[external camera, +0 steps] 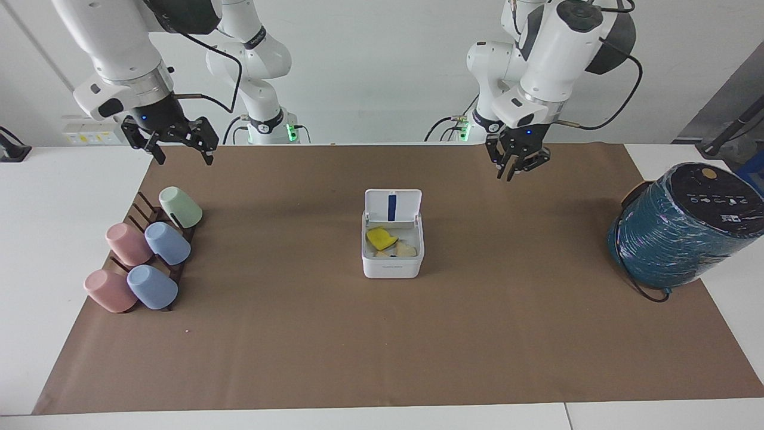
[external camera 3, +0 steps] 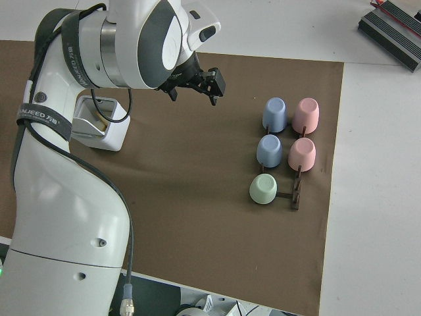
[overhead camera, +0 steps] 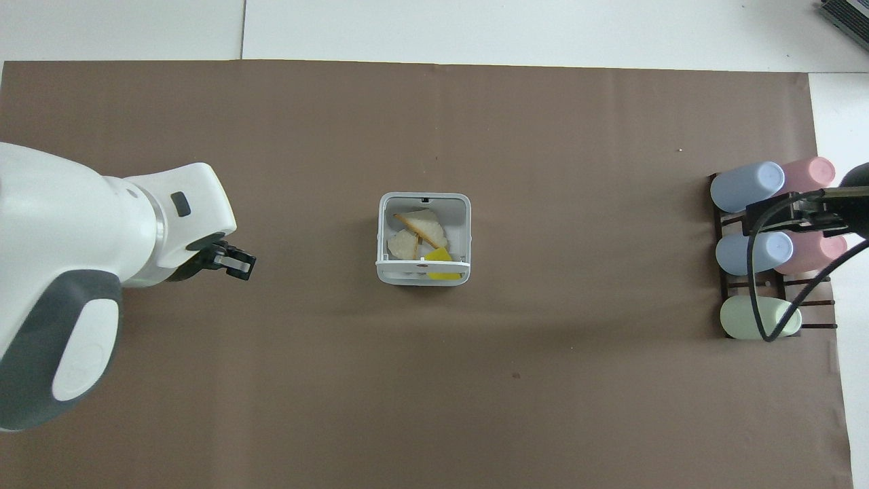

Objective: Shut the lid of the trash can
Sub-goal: 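Push the raised lid down over the can with the left gripper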

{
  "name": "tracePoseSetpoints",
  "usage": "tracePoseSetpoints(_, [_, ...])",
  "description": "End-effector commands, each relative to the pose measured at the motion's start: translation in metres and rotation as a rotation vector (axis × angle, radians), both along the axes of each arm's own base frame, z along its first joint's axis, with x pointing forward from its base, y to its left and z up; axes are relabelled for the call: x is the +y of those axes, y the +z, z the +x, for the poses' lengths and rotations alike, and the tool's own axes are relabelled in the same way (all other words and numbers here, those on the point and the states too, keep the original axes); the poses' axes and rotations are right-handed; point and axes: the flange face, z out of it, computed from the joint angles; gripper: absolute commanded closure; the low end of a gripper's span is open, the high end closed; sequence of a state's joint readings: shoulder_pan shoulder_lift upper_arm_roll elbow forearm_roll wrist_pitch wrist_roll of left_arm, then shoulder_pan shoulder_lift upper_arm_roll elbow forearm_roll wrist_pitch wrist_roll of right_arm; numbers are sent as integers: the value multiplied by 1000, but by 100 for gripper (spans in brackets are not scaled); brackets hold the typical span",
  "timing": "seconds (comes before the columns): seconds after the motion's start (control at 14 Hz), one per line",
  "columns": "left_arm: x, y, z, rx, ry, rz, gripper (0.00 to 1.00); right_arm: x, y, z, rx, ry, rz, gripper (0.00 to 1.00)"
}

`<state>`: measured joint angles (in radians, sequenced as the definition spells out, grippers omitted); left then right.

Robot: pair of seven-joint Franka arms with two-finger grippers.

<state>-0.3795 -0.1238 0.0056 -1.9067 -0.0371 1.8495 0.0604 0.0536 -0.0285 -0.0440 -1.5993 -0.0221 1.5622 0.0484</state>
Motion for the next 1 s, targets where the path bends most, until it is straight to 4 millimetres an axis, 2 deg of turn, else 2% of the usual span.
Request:
tracePoseSetpoints(0.0, [-38, -11, -25, -3, 31, -17, 100, 1, 3, -7, 10, -9, 4, 0])
tracePoseSetpoints(0.14, [-68, -17, -38, -16, 37, -29, 100, 1, 3, -7, 10, -9, 4, 0])
tracePoseSetpoints(0.5, [-151, -46, -56, -55, 50, -78, 100, 1, 3, -7, 10, -9, 4, 0])
tracePoseSetpoints(0.64, [-167, -52, -59, -74, 51, -100, 100, 1, 3, -7, 10, -9, 4, 0])
tracePoseSetpoints(0.79, [-177, -54, -52, -125, 126, -161, 100, 1, 3, -7, 10, -9, 4, 0])
tracePoseSetpoints(0.93, [-195, -60, -54, -151, 166, -208, 100, 1, 3, -7, 10, -9, 4, 0])
